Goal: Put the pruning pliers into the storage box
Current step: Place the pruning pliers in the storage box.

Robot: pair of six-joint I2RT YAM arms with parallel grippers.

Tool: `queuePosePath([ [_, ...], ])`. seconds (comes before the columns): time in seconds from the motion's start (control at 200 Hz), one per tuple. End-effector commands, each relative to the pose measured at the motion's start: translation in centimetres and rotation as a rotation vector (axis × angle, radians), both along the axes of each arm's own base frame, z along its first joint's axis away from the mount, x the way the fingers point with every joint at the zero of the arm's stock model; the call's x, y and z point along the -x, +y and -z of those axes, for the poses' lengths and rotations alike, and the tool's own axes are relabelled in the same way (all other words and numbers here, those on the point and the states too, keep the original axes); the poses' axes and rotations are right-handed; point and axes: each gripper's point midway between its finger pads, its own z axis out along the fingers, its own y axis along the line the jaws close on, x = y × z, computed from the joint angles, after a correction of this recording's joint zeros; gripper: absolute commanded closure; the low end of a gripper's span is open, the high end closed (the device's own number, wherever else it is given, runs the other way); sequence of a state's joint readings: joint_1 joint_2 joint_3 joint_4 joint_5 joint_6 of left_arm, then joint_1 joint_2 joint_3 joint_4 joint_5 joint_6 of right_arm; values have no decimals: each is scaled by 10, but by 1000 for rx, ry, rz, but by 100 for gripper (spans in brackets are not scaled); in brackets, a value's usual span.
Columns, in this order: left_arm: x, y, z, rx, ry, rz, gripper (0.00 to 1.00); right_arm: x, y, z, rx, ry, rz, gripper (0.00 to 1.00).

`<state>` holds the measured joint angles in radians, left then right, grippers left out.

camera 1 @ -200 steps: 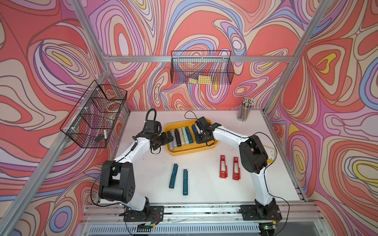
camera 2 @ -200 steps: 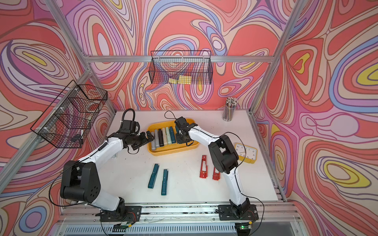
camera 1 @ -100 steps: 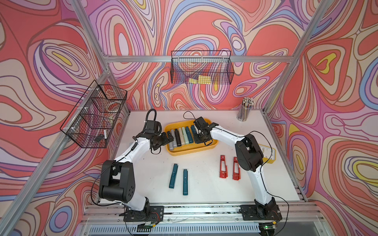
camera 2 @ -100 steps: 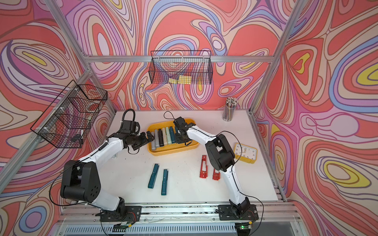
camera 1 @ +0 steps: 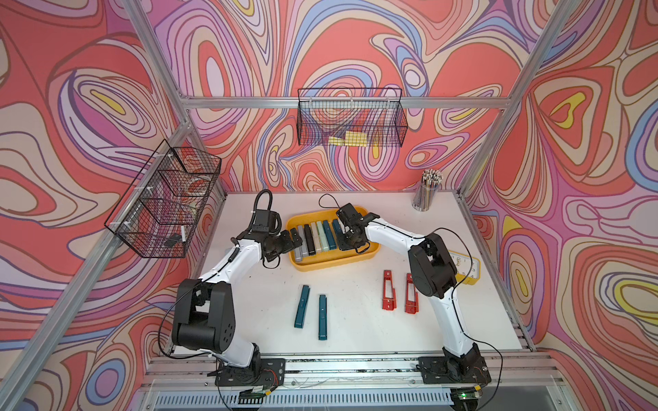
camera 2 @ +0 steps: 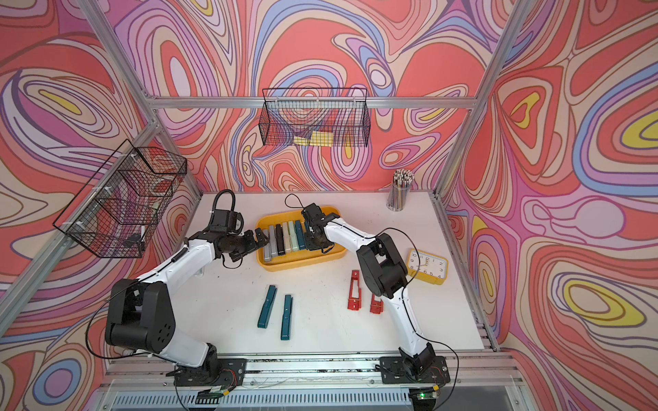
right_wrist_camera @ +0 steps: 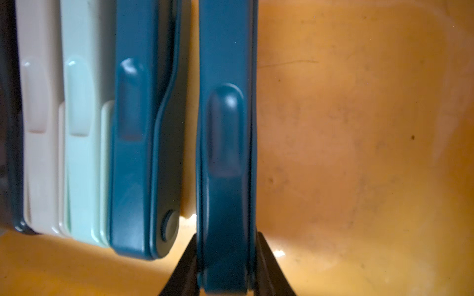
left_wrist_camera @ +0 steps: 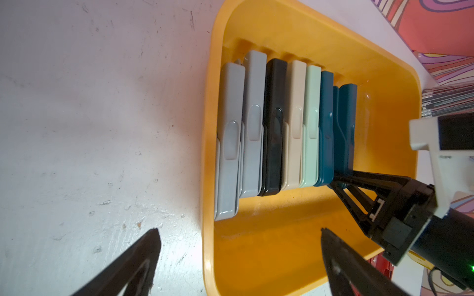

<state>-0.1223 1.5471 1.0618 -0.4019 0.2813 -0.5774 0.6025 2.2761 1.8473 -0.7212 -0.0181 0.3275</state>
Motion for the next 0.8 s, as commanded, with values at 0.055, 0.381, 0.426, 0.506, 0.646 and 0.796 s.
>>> queuePosePath([
  [0.055, 0, 2, 5, 6, 6, -7, 1, -6, 3, 3, -13, 2, 7, 100],
  [0.381, 0, 2, 2, 6, 3, -7, 1, -8, 5, 3, -13, 5, 6, 87],
  [0.426, 0, 2, 2, 7, 1, -8, 1, -8, 5, 3, -16, 2, 6, 85],
  [0.506, 0, 2, 2, 8, 2, -6, 1, -8, 5, 3, -16, 2, 4, 80],
  [0.646, 0, 1, 4, 11, 6, -4, 1, -8, 5, 3, -19, 4, 3, 75],
  [0.796, 0, 1, 5, 11, 7, -3, 1, -7, 6, 1, -21, 1, -1, 66],
])
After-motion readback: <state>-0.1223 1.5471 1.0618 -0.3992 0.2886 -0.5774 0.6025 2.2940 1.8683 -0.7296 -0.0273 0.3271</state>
